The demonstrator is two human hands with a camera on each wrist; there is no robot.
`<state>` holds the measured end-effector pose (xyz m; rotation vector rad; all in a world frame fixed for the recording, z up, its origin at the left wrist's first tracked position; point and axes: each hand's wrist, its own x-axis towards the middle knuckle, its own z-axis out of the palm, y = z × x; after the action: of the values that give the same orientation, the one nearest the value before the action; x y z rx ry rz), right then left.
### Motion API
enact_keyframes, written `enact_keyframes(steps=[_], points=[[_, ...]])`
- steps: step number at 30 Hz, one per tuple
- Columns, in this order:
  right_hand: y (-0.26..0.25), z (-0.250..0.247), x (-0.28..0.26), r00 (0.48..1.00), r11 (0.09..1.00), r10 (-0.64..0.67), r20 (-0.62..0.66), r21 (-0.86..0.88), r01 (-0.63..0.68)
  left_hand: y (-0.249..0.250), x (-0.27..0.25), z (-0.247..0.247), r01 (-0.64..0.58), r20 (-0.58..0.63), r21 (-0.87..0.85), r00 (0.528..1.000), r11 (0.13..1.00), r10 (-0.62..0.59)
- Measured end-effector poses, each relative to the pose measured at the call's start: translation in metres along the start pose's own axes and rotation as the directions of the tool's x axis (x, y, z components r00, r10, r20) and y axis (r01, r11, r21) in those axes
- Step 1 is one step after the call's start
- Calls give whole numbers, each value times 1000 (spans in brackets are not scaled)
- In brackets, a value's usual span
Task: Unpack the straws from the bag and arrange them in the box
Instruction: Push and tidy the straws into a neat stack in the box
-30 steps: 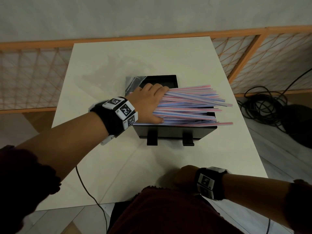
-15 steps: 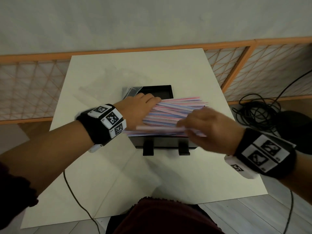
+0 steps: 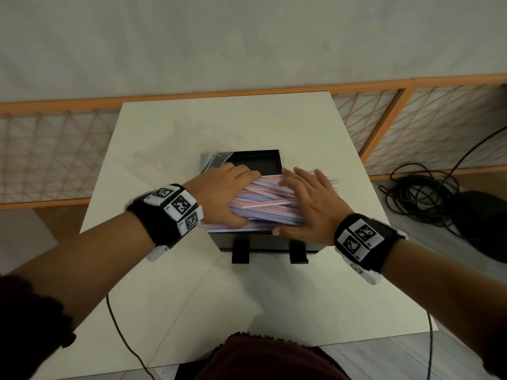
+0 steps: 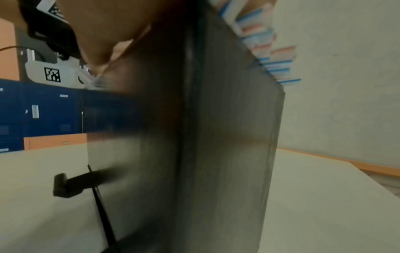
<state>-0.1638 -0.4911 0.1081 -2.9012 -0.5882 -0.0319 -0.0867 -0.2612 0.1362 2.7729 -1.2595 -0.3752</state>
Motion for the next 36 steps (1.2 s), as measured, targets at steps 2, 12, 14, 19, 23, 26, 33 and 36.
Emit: enact_keyframes(steps=[2,12,14,19,23,26,33,36], points=[[-1,-1,7,1000,998,13,7,-55,-12,-3,-2,-2,-7,-8,-40,1000,999,7],[1,1,19,999,993,-28,43,-117,33,-2,-16,11,67,-93,-292,991,954,-98],[-2,1,18,998,994,-29,46,-100,34,-2,-16,13,74,-113,-306,987,949,-113],[-6,4,14,992,989,-125,32,-81,127,-5,-16,21,60,-198,-378,970,924,-143],[-4,3,21,982,994,-91,166,-40,99,-2,-17,23,47,-242,-406,958,913,-157],[-3,2,26,966,996,-55,252,-57,71,0,-21,22,22,-267,-394,954,919,-137],[-3,2,27,965,993,-9,261,-114,40,-14,-60,55,-145,-517,-790,679,595,-521],[-6,0,26,971,990,9,241,-136,24,6,-58,65,-177,-396,-907,668,382,-630]])
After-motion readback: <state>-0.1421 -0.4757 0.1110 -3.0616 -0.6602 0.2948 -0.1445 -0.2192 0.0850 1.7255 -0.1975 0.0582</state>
